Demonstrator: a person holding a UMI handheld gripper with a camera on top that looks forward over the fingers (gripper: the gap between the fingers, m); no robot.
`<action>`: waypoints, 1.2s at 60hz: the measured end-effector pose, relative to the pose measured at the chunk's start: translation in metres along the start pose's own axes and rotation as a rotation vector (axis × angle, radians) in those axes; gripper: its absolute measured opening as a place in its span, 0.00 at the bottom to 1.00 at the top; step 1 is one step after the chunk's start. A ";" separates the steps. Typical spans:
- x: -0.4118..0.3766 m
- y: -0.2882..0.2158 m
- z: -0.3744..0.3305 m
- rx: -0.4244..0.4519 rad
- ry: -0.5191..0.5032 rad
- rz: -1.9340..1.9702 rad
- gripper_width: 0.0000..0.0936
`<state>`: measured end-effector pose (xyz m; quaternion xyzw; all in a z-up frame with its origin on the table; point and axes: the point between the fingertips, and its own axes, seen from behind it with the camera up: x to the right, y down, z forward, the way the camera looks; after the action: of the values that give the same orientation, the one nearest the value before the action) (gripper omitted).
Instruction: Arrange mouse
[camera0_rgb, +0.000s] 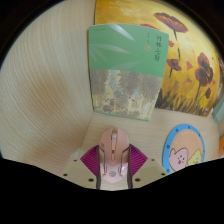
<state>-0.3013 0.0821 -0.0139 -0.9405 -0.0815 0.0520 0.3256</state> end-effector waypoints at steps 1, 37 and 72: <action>0.002 -0.001 -0.002 -0.006 0.005 -0.018 0.38; 0.209 -0.144 -0.194 0.370 0.112 0.007 0.38; 0.230 0.033 -0.044 0.023 0.068 0.081 0.41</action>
<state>-0.0653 0.0732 -0.0104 -0.9404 -0.0317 0.0340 0.3368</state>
